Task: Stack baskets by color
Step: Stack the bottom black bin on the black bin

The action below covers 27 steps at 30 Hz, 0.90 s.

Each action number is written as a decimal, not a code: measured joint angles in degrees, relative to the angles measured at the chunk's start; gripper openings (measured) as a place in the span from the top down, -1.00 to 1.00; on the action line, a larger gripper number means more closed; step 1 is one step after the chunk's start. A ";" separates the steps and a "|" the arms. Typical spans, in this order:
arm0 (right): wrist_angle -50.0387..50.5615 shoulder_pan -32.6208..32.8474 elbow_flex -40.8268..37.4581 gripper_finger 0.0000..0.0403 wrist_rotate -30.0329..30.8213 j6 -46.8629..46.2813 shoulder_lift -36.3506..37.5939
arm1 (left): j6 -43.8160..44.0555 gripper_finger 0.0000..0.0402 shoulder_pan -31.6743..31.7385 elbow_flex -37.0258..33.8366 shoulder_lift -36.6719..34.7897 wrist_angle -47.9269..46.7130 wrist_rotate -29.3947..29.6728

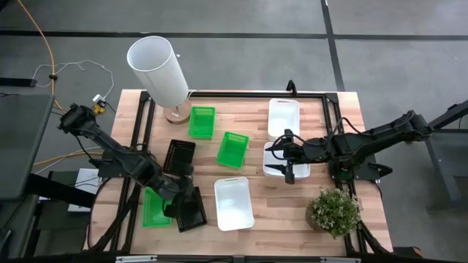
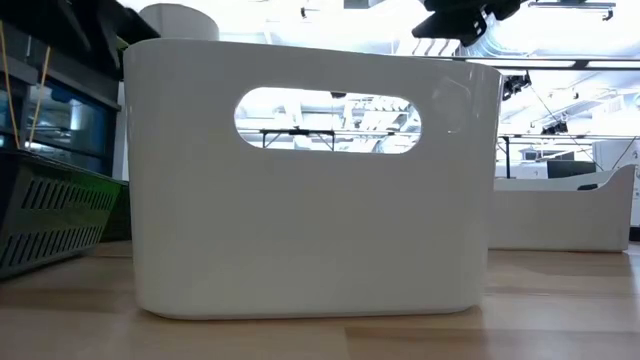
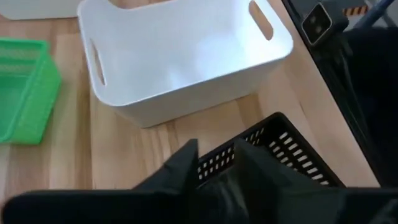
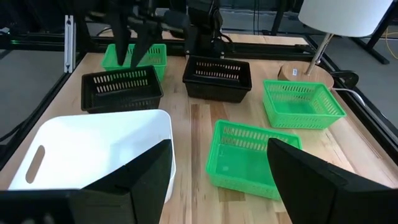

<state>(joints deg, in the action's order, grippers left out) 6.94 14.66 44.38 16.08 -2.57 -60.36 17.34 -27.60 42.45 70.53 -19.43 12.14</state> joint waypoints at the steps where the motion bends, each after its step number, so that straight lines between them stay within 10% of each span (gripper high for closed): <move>1: -0.21 0.00 0.01 -0.25 0.00 0.00 0.00 | -0.93 0.39 0.01 0.71 1.48 0.13 -0.61; 9: -0.79 0.00 0.01 -0.25 0.00 0.02 0.00 | -12.59 -0.03 1.27 8.18 14.54 -4.61 -9.36; 27: -0.40 0.01 0.02 -0.25 0.01 -0.02 -0.02 | -31.04 0.05 6.27 10.85 26.06 -8.54 -7.95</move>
<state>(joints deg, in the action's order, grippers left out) 6.55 14.66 44.40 16.08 -2.58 -60.38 -13.69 -21.34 53.29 96.58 -27.97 4.20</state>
